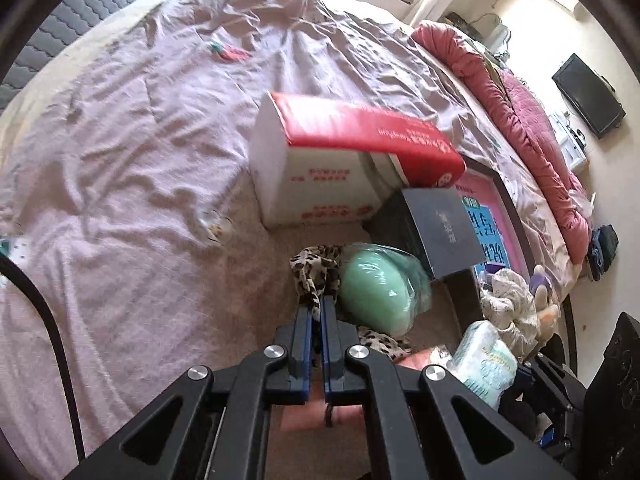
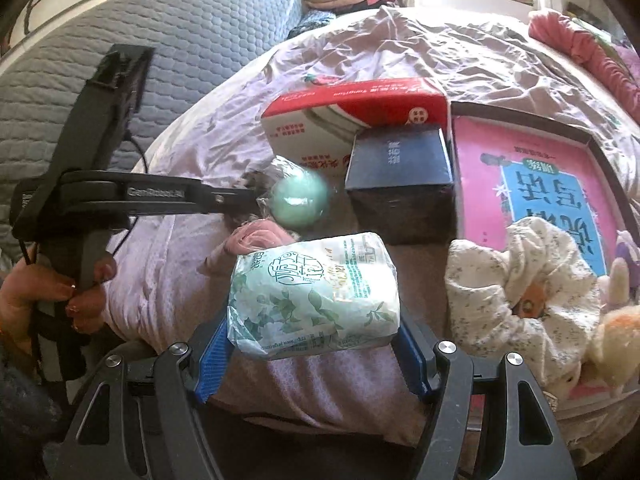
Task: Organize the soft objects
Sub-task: 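Carry the leopard-print cloth and wipes pack toward the pink tray with both tools, then lower the leopard-print cloth and wipes pack into the tray with both tools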
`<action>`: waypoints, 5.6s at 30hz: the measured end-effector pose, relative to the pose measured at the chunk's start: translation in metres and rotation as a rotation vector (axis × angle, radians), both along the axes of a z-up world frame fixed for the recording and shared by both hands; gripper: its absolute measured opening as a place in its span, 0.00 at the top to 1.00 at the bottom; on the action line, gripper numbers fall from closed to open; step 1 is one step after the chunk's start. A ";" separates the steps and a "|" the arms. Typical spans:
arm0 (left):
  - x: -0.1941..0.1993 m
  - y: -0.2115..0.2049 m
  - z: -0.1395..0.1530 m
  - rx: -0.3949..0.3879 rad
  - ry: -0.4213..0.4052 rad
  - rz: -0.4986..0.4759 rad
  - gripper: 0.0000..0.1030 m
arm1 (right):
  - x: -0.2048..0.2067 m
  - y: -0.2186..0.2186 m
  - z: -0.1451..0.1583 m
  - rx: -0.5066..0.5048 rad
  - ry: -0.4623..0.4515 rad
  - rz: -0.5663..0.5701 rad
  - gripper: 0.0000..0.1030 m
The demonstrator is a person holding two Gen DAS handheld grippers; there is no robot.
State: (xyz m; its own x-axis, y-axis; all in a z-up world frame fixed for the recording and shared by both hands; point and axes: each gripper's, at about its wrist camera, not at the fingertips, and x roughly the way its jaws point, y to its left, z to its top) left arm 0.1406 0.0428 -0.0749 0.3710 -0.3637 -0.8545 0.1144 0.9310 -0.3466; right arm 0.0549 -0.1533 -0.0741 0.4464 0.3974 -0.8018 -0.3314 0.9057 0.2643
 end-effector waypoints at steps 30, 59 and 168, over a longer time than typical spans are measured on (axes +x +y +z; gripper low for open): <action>-0.039 -0.030 0.074 -0.006 -0.159 -0.043 0.97 | -0.005 -0.025 0.032 0.035 -0.090 -0.090 0.30; -0.051 -0.155 0.153 -0.018 -0.302 -0.260 0.97 | -0.026 -0.155 0.091 -0.001 -0.215 -0.343 0.30; 0.011 -0.220 0.003 0.113 -0.091 -0.296 0.97 | 0.021 -0.129 0.013 -0.197 -0.159 -0.091 0.27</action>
State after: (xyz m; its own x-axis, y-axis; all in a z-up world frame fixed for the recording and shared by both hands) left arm 0.1520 -0.1775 -0.0714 0.3401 -0.3719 -0.8637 0.4119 0.8846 -0.2187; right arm 0.0754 -0.2820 -0.0615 0.5992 0.1930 -0.7770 -0.2698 0.9624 0.0309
